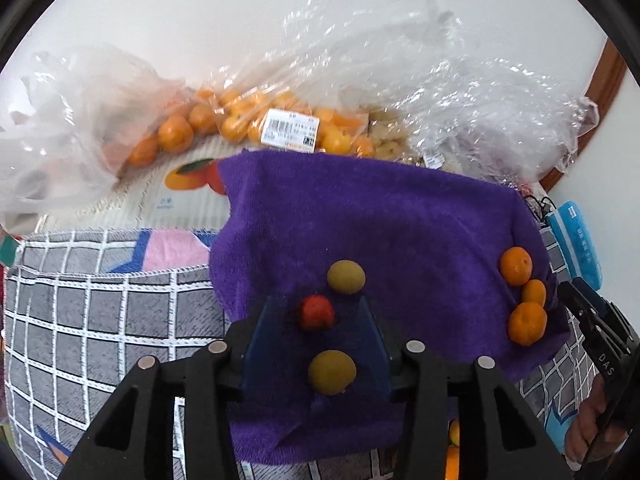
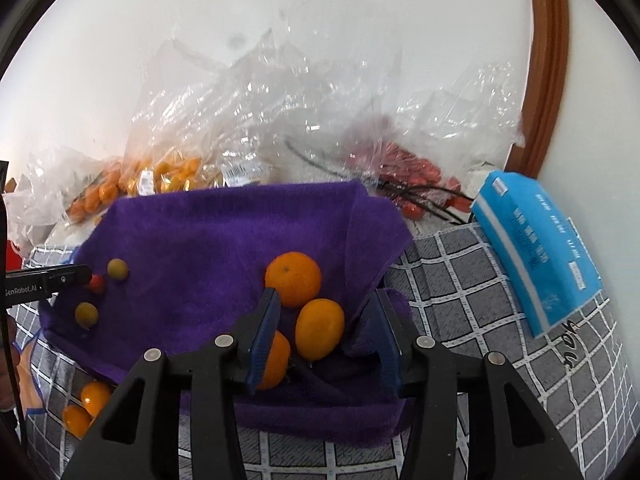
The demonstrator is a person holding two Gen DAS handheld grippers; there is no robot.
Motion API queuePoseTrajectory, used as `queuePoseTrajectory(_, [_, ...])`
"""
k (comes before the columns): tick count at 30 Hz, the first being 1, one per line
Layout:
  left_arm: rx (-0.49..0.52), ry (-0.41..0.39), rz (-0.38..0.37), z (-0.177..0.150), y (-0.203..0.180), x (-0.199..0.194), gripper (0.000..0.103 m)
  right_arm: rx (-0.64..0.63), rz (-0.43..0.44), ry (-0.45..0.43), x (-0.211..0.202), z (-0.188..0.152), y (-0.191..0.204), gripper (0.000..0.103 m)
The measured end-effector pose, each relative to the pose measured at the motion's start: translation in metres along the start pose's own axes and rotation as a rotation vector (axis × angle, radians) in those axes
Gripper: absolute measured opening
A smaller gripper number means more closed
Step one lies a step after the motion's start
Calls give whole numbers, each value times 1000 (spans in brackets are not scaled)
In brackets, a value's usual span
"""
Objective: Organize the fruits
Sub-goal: 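Open both tools to drop the orange and red fruit onto the towel, then move both open tools back toward the fruit row beside the towel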
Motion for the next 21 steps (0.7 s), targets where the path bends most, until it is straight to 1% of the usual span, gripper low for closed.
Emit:
queuePoseTrajectory(3, [-3,-12,-4,-1,4,-8,47,-21,-30,-7,-11,-1,7,46])
queuePoseTrajectory(8, [-11,-27,-14,-4,11,-24,52,-44,-31,-43,-31,-5,22,46])
queuePoseTrajectory(13, [-14,-50,-36,-14,17,-42,52,-87,-47,-60,-45,-9,37,46])
queuePoseTrajectory(18, [-32,-89,-16,-25,26,-58,52,-74,-25,-56,-54,-16,48,46])
queuePoseTrajectory(21, [-24,-108,-15,-32,31,-65,52,-58,-13,-52,-57,-25,55,46])
Point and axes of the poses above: each gripper's, at about its wrist camera, not at the fingertips, and x roughly the way its jaws point, y to its left, z to its top, the point moved 3 cm from there along x, roughly the way its jaws point, and after that the axes turned 11 degrees about z, right-handed, at the moved point
